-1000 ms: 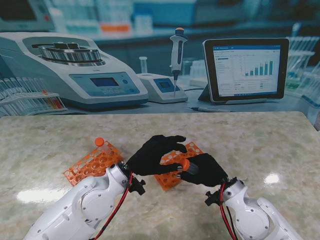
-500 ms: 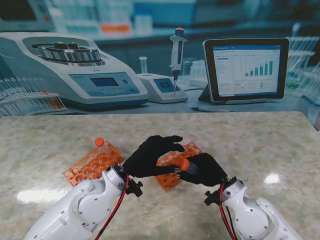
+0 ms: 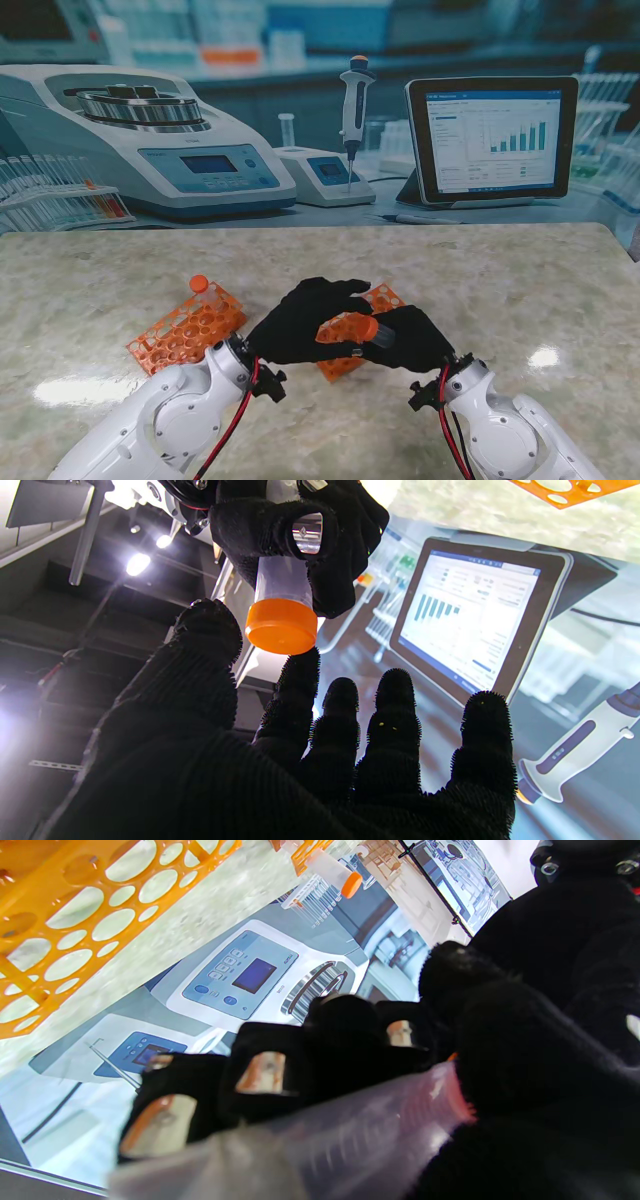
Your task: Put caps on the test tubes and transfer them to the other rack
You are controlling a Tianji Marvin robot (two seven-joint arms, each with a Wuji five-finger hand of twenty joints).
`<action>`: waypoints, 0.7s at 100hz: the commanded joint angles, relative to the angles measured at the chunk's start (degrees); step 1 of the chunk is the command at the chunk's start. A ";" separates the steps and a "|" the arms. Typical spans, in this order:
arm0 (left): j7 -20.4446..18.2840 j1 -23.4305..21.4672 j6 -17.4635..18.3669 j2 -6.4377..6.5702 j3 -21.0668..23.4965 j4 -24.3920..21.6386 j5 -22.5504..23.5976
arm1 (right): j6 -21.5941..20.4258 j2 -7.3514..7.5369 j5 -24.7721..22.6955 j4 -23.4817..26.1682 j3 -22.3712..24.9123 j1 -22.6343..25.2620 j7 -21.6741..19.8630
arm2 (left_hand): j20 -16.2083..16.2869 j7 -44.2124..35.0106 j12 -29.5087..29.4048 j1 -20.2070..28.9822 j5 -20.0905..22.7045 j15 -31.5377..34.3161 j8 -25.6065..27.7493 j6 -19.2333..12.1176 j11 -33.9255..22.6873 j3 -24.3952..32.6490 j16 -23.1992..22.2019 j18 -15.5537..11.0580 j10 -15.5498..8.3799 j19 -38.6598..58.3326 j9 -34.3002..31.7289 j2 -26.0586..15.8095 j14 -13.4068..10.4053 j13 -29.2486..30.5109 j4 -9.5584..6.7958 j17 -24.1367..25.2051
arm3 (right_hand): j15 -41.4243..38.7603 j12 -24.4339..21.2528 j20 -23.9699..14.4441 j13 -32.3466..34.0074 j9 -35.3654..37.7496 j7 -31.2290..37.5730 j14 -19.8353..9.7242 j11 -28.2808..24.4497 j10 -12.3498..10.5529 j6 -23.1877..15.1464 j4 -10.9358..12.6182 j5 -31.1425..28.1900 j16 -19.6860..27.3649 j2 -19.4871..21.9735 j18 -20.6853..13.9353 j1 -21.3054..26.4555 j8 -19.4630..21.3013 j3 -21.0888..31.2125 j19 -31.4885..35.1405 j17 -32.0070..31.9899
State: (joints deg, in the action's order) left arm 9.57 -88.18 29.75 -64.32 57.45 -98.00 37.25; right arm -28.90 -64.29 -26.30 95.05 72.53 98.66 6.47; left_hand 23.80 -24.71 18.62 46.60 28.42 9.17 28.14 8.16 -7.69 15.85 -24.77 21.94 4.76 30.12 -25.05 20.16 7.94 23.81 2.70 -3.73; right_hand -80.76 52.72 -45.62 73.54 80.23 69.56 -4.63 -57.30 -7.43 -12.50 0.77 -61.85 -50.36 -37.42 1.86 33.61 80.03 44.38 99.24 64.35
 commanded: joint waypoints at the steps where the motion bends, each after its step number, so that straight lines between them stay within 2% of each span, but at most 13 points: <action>1: -0.24 0.25 -0.39 0.00 -0.41 0.29 0.04 | 0.13 -0.22 -0.05 0.13 -0.16 0.29 -0.02 | 0.95 -1.41 0.89 -0.05 -1.59 -0.03 1.23 0.65 0.46 1.15 -0.78 -0.19 0.14 -1.65 1.42 0.71 -0.99 -1.15 0.16 0.67 | -11.34 0.96 -1.78 2.18 2.28 3.04 -4.85 0.20 -0.18 -2.73 -1.24 -1.11 -4.08 0.76 -4.54 2.69 1.36 -0.34 15.62 4.38; 27: 0.68 0.99 -0.99 -0.26 -1.25 1.15 0.18 | 0.09 -0.22 -0.10 0.16 -0.10 0.36 0.00 | 1.10 -4.96 1.05 0.53 -0.81 0.44 3.01 0.08 0.05 3.26 -1.00 0.32 0.20 -1.19 0.19 1.07 -0.78 -0.02 0.29 0.18 | -11.38 0.98 -1.78 2.17 2.29 3.04 -4.77 0.17 -0.17 -2.73 -1.24 -1.11 -4.10 0.73 -4.50 2.70 1.37 -0.32 15.62 4.38; 43: 1.43 1.25 -1.37 -0.51 -1.91 1.60 -0.09 | 0.08 -0.20 -0.03 0.13 -0.13 0.32 -0.10 | 1.09 -9.11 1.10 3.40 0.33 0.87 4.42 -0.63 -0.30 3.50 -1.26 0.71 0.07 -0.49 -1.30 -1.32 -0.65 1.16 0.09 -0.01 | -11.38 0.97 -1.78 2.17 2.27 3.04 -4.76 0.20 -0.22 -2.73 -1.25 -1.11 -4.10 0.74 -4.50 2.65 1.38 -0.35 15.62 4.38; 45: 1.37 1.28 -1.45 -0.51 -1.96 1.60 -0.18 | 0.08 -0.20 -0.04 0.14 -0.12 0.34 -0.10 | 0.76 -9.63 1.03 5.71 0.49 0.84 4.32 -0.76 -0.33 -0.05 -1.26 0.73 0.03 -0.42 -1.43 -2.28 -0.63 1.23 -0.18 0.07 | -11.38 0.97 -1.78 2.17 2.27 3.04 -4.76 0.21 -0.24 -2.73 -1.25 -1.11 -4.10 0.78 -4.50 2.66 1.38 -0.33 15.62 4.38; 51: 1.38 1.52 -1.62 -0.56 -2.12 1.73 -0.32 | 0.02 -0.21 -0.09 0.20 -0.05 0.41 -0.05 | 0.73 -11.37 1.04 8.47 1.34 1.14 5.13 -1.85 -0.53 -2.00 -1.40 0.80 -0.32 -0.09 -2.24 -2.17 -0.75 2.00 0.11 -0.21 | -11.38 0.97 -1.78 2.17 2.28 3.04 -4.76 0.19 -0.21 -2.73 -1.25 -1.11 -4.09 0.82 -4.50 2.69 1.38 -0.32 15.62 4.38; 57: 1.42 1.76 -1.97 -0.69 -2.39 1.97 -0.93 | -0.02 -0.22 -0.13 0.25 -0.01 0.48 0.03 | 0.53 -12.55 0.94 12.48 1.91 1.21 3.85 -2.33 -0.60 -5.93 -1.44 1.00 -0.31 0.13 -2.71 -3.15 -0.75 2.33 -0.65 -0.18 | -11.38 0.99 -1.78 2.17 2.29 3.04 -4.77 0.17 -0.22 -2.73 -1.25 -1.11 -4.09 0.87 -4.51 2.65 1.38 -0.34 15.62 4.38; 68: 1.76 2.19 -2.43 -0.88 -2.83 2.61 -1.37 | -0.07 -0.20 -0.17 0.30 0.02 0.56 -0.04 | 0.55 -13.69 1.03 14.58 3.11 1.59 3.74 -3.18 -1.02 -6.53 -1.57 1.12 -0.88 0.39 -3.91 -2.99 -0.92 3.39 -1.28 -0.50 | -11.36 0.99 -1.77 2.17 2.28 3.04 -4.80 0.17 -0.22 -2.73 -1.26 -1.11 -4.08 0.86 -4.53 2.64 1.38 -0.37 15.61 4.38; 70: 1.81 2.23 -2.48 -0.93 -2.91 2.71 -1.54 | -0.08 -0.19 -0.17 0.31 0.03 0.58 -0.04 | 0.39 -15.07 1.01 16.47 2.99 1.57 2.62 -3.27 -1.12 -8.76 -1.60 1.18 -0.97 0.53 -4.23 -3.46 -0.92 3.55 -2.04 -0.36 | -11.37 0.99 -1.77 2.18 2.29 3.04 -4.80 0.16 -0.22 -2.73 -1.26 -1.11 -4.09 0.80 -4.53 2.65 1.38 -0.38 15.61 4.38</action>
State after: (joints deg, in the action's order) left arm 11.19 -86.12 27.71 -64.86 54.83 -95.87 35.95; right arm -28.92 -64.29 -26.42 95.02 72.71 98.77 6.46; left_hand 23.80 -34.28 18.62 56.06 28.74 10.13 31.53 7.37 -8.56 8.05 -25.60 21.99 4.76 30.12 -28.15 18.84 7.94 25.73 2.98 -4.31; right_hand -80.77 52.72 -45.62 73.54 80.23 69.56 -4.63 -57.30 -7.43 -12.50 0.77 -61.85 -50.36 -37.40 1.86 33.61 80.05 44.37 99.25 64.35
